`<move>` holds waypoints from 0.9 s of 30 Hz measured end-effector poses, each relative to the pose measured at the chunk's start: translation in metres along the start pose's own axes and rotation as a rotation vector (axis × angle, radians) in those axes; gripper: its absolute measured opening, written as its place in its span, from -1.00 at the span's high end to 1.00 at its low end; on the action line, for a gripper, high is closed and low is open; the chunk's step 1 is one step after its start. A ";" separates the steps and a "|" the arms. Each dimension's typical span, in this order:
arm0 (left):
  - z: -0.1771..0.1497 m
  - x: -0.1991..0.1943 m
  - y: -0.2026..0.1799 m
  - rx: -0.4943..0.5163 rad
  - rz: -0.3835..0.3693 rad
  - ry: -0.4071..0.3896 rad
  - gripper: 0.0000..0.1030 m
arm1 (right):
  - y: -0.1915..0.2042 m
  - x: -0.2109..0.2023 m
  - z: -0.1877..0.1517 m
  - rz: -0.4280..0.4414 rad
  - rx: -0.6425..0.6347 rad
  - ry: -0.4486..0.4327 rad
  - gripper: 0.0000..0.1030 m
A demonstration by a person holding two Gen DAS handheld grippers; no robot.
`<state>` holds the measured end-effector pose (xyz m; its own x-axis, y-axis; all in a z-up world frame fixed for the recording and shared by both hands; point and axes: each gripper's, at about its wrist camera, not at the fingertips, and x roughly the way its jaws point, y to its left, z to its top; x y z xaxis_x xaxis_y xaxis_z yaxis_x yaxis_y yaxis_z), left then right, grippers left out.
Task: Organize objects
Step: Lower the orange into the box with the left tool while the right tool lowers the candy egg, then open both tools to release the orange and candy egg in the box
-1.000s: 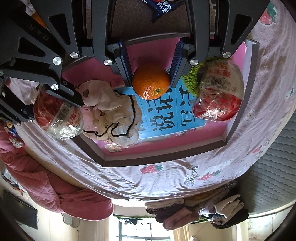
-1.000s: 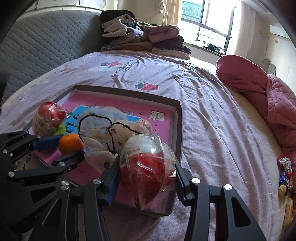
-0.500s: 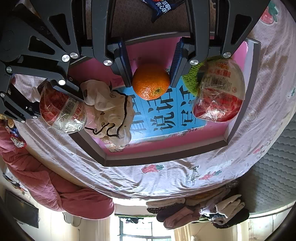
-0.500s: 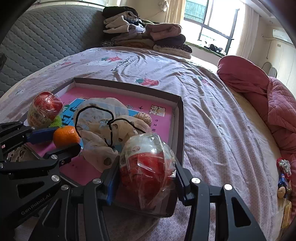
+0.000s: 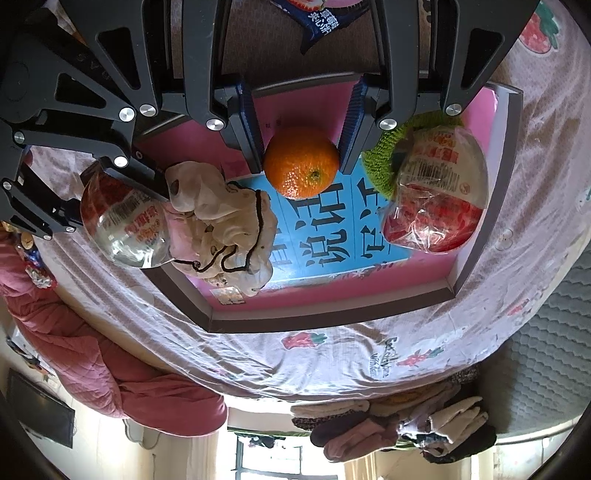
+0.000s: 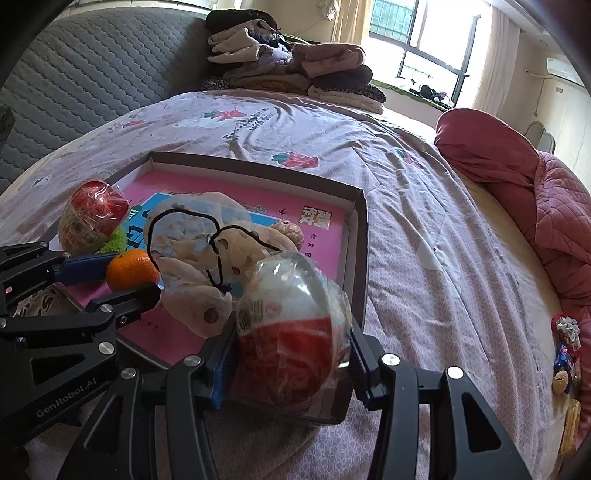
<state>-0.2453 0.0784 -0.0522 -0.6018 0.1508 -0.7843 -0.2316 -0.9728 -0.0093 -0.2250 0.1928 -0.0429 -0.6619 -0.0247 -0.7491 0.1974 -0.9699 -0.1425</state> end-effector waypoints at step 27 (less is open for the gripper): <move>-0.008 -0.019 0.008 -0.044 -0.014 -0.003 -0.12 | -0.005 -0.015 -0.007 0.058 0.025 0.000 -0.05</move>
<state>-0.2292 0.0666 -0.0426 -0.6014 0.1647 -0.7818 -0.2062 -0.9774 -0.0473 -0.2106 0.2002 -0.0352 -0.6496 -0.0808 -0.7560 0.2171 -0.9726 -0.0827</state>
